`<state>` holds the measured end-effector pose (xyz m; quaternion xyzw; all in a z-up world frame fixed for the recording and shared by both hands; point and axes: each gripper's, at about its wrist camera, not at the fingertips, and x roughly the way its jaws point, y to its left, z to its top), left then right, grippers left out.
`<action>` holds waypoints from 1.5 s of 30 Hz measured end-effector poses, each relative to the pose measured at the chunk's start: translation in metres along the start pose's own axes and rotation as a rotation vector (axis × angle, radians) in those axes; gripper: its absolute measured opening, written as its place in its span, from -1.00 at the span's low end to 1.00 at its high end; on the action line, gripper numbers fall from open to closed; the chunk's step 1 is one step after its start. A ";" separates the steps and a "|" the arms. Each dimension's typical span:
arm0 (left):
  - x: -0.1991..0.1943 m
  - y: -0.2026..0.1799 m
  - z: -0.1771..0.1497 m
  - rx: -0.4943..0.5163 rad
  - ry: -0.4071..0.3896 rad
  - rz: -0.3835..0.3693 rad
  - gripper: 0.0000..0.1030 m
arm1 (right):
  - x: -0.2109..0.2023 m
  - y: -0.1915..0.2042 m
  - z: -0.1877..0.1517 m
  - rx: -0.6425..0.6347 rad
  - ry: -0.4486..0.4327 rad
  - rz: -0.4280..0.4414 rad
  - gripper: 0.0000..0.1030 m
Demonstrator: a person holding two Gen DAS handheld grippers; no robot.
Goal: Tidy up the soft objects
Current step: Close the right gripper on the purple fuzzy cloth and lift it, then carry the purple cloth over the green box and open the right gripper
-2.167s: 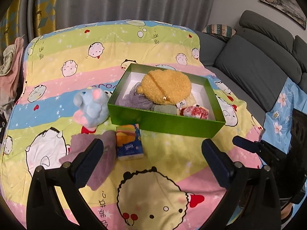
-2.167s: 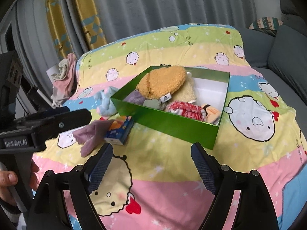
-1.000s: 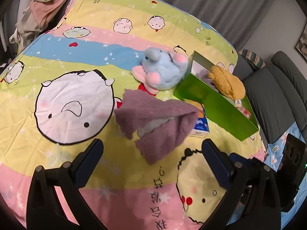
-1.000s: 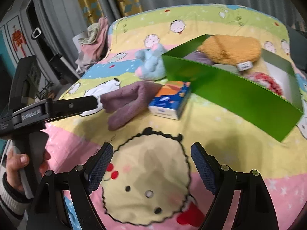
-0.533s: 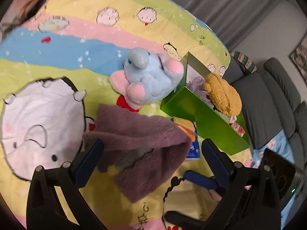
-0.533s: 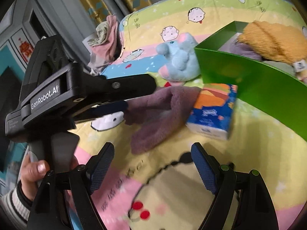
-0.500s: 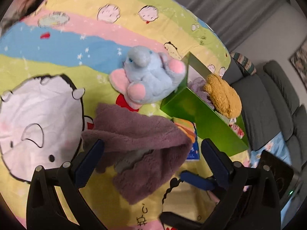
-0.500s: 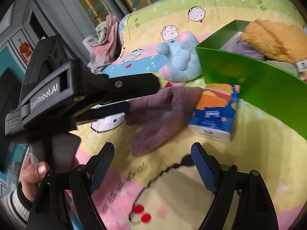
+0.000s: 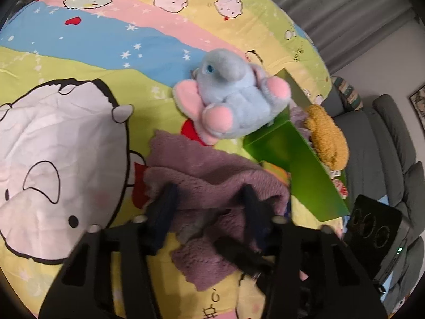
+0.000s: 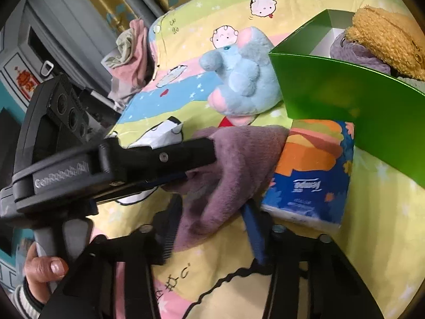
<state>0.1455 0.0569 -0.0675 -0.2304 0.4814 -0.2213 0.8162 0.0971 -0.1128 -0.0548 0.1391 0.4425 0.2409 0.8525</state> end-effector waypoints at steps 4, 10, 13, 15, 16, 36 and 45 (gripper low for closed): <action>0.001 0.008 0.000 -0.037 0.007 -0.032 -0.53 | -0.003 -0.013 -0.001 0.043 -0.015 0.021 -0.58; -0.004 0.002 -0.008 -0.015 0.007 -0.062 -0.67 | -0.006 -0.010 -0.005 0.038 -0.024 0.062 -0.77; -0.011 -0.007 -0.013 0.014 0.002 -0.084 -0.71 | -0.013 0.001 -0.007 -0.002 -0.043 0.064 -0.77; -0.016 -0.010 -0.017 0.020 -0.003 -0.098 -0.72 | -0.021 0.007 -0.008 -0.024 -0.061 0.060 -0.77; -0.019 -0.012 -0.018 0.022 -0.007 -0.107 -0.72 | -0.026 0.007 -0.009 -0.027 -0.069 0.064 -0.77; -0.061 -0.126 -0.046 0.280 -0.074 -0.183 -0.73 | -0.154 0.006 -0.033 -0.063 -0.307 0.038 -0.77; -0.047 -0.185 -0.029 0.385 -0.086 -0.171 -0.75 | -0.191 -0.024 -0.011 -0.048 -0.399 0.020 -0.77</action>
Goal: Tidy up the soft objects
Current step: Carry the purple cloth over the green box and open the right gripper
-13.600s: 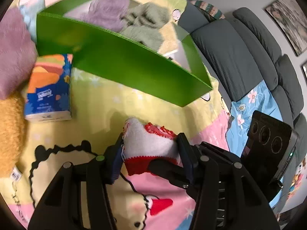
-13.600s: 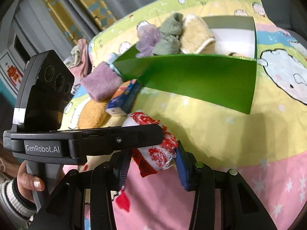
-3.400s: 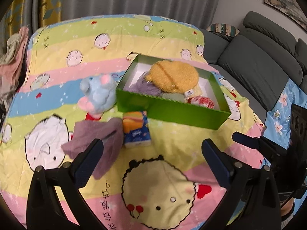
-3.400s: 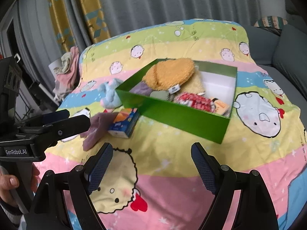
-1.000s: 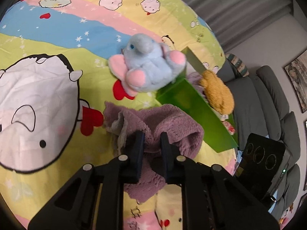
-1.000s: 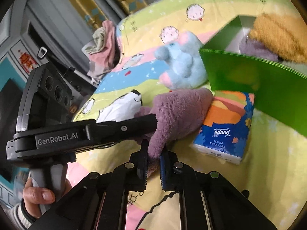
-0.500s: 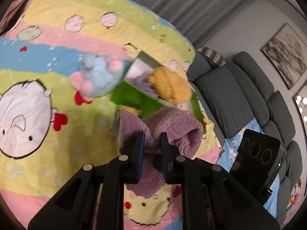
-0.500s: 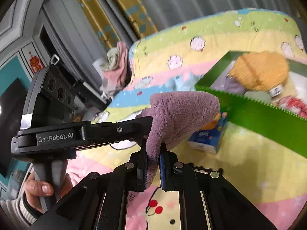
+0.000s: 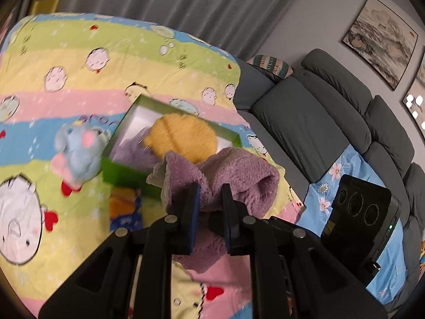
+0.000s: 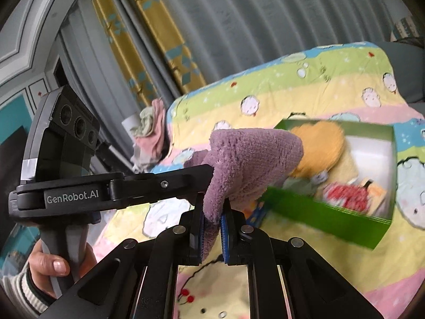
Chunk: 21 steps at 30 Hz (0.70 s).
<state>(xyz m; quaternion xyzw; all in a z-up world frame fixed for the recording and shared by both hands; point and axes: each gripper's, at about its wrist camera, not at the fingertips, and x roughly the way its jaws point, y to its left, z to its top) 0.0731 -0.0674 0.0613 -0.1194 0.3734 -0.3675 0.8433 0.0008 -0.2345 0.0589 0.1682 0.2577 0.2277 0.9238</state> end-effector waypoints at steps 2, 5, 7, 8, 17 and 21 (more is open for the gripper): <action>0.008 -0.009 0.010 0.014 0.003 -0.003 -0.75 | -0.004 -0.009 0.009 0.000 -0.020 -0.010 -0.77; 0.021 -0.023 0.026 0.045 0.005 -0.004 -0.75 | -0.009 -0.021 0.022 0.002 -0.046 -0.021 -0.77; 0.031 -0.029 0.034 0.061 0.011 -0.004 -0.75 | -0.009 -0.028 0.029 0.004 -0.057 -0.029 -0.77; 0.036 -0.033 0.039 0.068 0.014 -0.004 -0.75 | -0.010 -0.032 0.033 0.004 -0.063 -0.034 -0.77; 0.072 -0.046 0.059 0.098 0.035 -0.011 -0.75 | -0.008 -0.068 0.050 0.032 -0.086 -0.062 -0.77; 0.087 -0.046 0.065 0.097 0.049 -0.012 -0.75 | -0.004 -0.081 0.052 0.053 -0.086 -0.066 -0.77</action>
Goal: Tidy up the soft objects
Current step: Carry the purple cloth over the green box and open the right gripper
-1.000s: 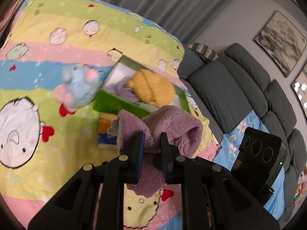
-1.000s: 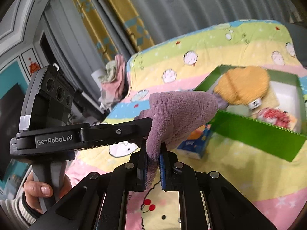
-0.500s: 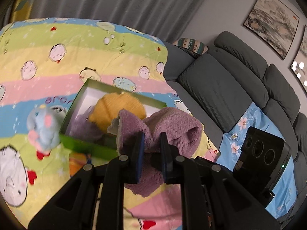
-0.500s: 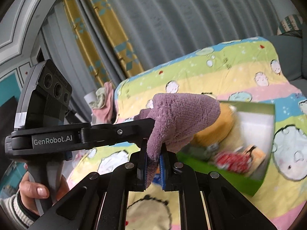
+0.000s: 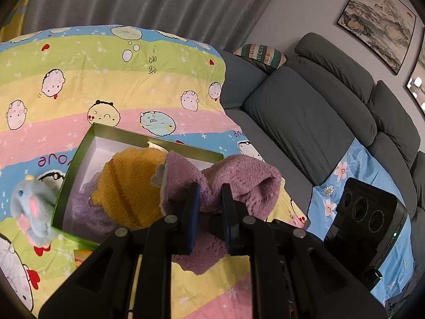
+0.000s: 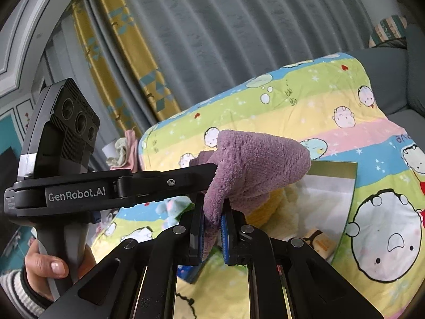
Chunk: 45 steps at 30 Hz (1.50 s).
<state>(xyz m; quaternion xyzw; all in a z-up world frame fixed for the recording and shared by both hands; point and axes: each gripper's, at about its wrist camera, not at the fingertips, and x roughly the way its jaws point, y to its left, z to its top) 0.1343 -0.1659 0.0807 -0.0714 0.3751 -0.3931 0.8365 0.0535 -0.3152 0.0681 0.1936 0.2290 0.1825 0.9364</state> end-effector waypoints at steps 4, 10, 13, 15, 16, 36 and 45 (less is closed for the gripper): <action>0.012 0.002 0.005 -0.001 0.013 0.001 -0.75 | 0.005 -0.011 0.002 0.018 0.003 -0.005 -0.77; 0.034 0.005 0.014 0.005 0.050 0.007 -0.75 | 0.017 -0.030 0.005 0.072 0.012 -0.018 -0.77; 0.047 0.005 0.017 0.019 0.075 0.016 -0.76 | 0.025 -0.043 0.005 0.111 0.022 -0.029 -0.77; 0.055 0.004 0.017 0.037 0.090 0.031 -0.76 | 0.030 -0.050 0.004 0.133 0.024 -0.037 -0.77; 0.060 0.004 0.016 0.041 0.099 0.039 -0.76 | 0.034 -0.054 0.002 0.150 0.029 -0.038 -0.77; 0.088 0.040 0.001 -0.013 0.152 0.171 -0.70 | 0.089 -0.053 -0.008 0.116 0.196 -0.106 -0.77; 0.086 0.046 -0.001 -0.055 0.154 0.181 -0.23 | 0.091 -0.034 -0.011 0.009 0.214 -0.212 -0.77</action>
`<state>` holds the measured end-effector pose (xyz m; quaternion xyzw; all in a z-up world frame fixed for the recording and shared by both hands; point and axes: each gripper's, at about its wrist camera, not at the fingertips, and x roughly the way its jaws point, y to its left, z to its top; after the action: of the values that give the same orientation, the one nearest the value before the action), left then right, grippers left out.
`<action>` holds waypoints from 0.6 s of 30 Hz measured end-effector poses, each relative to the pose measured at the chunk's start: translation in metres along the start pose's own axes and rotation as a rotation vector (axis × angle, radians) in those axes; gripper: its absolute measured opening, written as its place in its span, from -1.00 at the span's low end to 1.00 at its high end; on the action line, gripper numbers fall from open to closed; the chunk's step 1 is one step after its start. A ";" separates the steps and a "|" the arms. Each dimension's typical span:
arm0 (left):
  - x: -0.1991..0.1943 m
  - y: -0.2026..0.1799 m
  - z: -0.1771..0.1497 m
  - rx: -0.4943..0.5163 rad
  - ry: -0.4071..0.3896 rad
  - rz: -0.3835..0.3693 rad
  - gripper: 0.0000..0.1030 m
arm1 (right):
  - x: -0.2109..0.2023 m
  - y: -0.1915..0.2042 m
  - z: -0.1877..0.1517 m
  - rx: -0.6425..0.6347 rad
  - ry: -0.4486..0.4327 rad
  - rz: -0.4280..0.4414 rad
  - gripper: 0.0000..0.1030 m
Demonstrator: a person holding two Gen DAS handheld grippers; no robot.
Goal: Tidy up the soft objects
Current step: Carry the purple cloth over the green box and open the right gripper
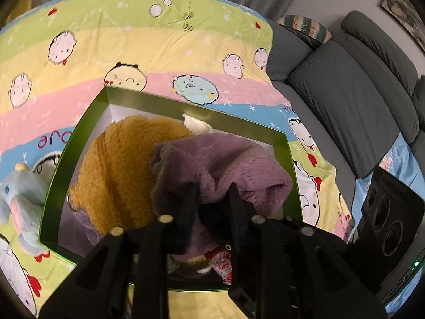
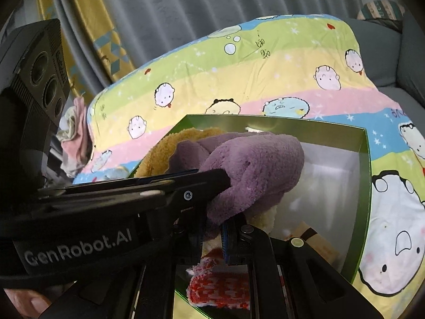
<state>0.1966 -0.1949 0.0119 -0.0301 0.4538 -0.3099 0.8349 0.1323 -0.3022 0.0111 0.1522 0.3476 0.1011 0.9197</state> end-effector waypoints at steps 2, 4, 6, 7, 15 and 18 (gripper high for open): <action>0.001 0.004 -0.002 -0.022 0.005 0.014 0.02 | 0.000 -0.001 0.000 0.002 0.007 -0.012 -0.77; 0.001 0.009 -0.002 -0.046 0.005 0.018 0.10 | -0.001 0.000 0.000 0.000 0.013 -0.019 -0.69; 0.000 0.015 -0.003 -0.084 0.007 -0.010 0.29 | -0.001 0.003 0.000 -0.012 0.019 -0.030 -0.57; 0.000 0.015 -0.003 -0.096 0.008 -0.016 0.32 | -0.001 0.005 0.000 -0.027 0.026 -0.040 -0.52; -0.006 0.009 -0.002 -0.081 0.008 0.034 0.53 | -0.003 0.020 -0.004 -0.110 0.040 -0.119 0.42; -0.013 0.008 -0.003 -0.066 -0.007 0.056 0.68 | -0.010 0.024 -0.003 -0.135 0.031 -0.140 0.43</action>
<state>0.1931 -0.1809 0.0175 -0.0461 0.4616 -0.2711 0.8434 0.1213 -0.2825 0.0231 0.0635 0.3642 0.0621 0.9271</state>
